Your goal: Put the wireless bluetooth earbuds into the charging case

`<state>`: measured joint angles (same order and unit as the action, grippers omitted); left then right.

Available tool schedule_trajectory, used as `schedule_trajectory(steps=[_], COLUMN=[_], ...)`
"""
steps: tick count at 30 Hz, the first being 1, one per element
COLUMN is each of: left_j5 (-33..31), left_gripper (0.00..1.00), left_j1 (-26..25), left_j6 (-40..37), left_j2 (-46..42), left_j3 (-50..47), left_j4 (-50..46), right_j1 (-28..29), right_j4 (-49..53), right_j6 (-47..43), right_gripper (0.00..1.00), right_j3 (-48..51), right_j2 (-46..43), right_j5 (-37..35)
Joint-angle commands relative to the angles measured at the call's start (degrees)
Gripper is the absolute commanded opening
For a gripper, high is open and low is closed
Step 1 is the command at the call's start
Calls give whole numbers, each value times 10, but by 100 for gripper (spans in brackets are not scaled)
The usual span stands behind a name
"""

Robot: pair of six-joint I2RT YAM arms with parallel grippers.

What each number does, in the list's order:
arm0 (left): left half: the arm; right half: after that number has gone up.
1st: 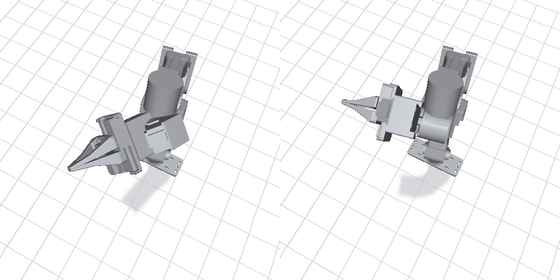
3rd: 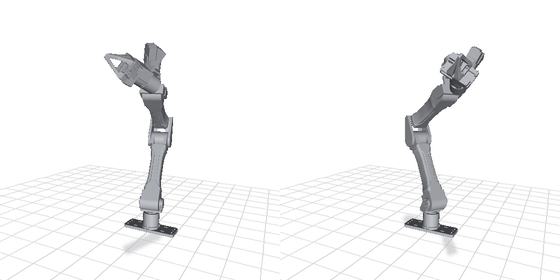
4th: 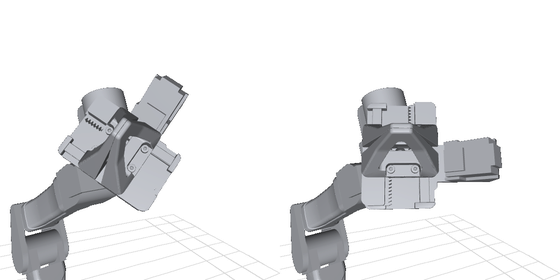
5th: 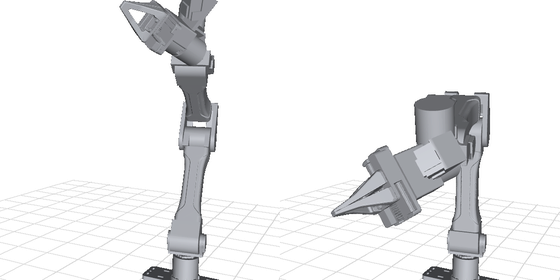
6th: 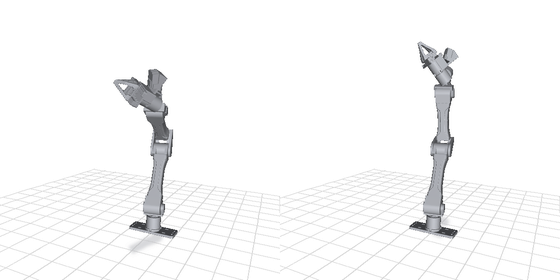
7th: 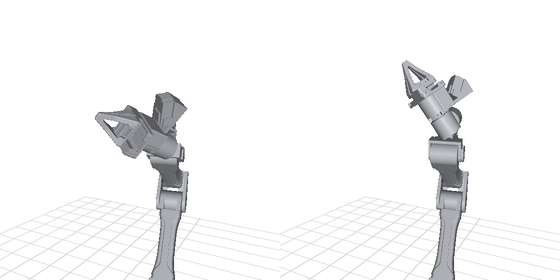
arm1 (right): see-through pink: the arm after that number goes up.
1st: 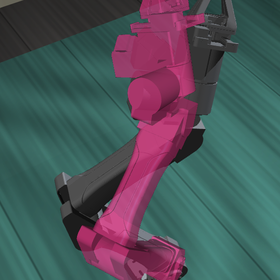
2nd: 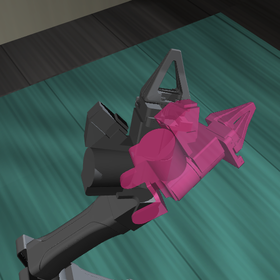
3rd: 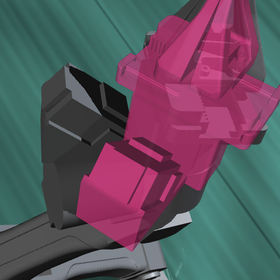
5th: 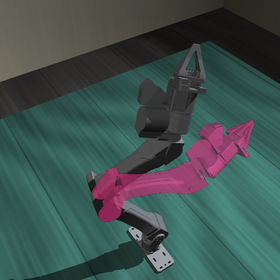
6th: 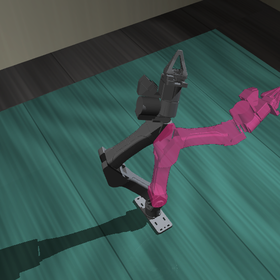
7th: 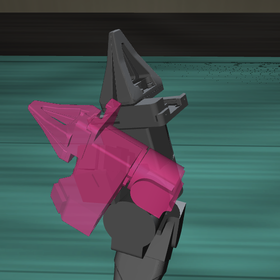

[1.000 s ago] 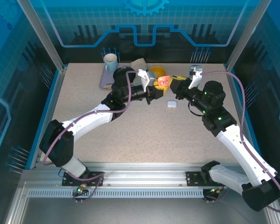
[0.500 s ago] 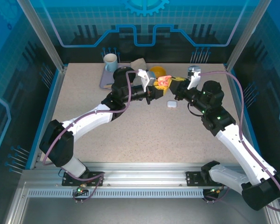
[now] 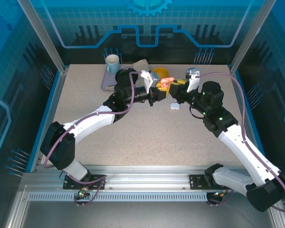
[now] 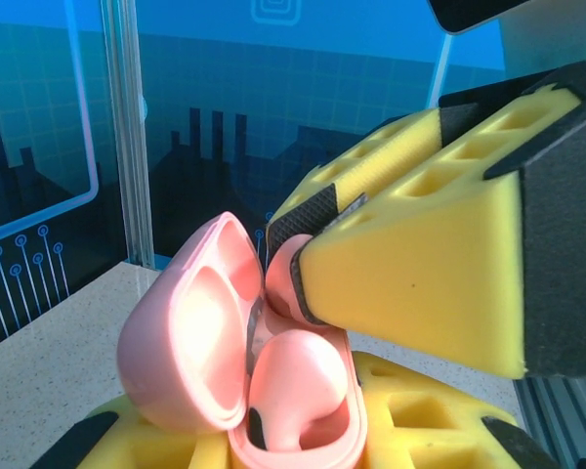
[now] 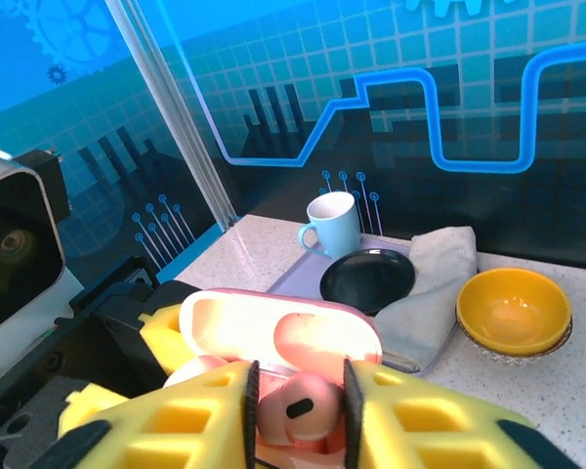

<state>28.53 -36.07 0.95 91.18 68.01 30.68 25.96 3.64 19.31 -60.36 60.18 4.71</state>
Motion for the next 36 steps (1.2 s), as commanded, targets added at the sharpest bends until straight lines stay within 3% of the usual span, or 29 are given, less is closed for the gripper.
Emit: schedule_trajectory(steps=[1,3,13,17,23,29,33,36], left_j5=[4,6,8,14,36,41,42,41], left_gripper=[0,0,0,0,0,0,0,0], left_j1=[-5,-4,-5,-4,-4,-3,0,12], left_j6=[-4,-1,4,-3,-58,-127,-136,-117], left_j2=[7,10,14,14,11,8,16,28], left_j3=[16,11,0,-3,-7,-5,7,20], left_j4=[27,32,39,35,-9,-73,-91,-96], right_j1=[10,3,-24,-48,-102,-109,-99,-79], right_j4=[31,33,24,39,251,462,510,523], right_j6=[9,22,79,113,112,48,26,11], right_gripper=[34,42,59,61,53,32,21,20], right_j3=[-30,-41,-76,-103,-280,-477,-505,-481], right_j2=[9,12,20,31,146,323,379,373], right_j5=[6,4,10,15,60,145,170,160])
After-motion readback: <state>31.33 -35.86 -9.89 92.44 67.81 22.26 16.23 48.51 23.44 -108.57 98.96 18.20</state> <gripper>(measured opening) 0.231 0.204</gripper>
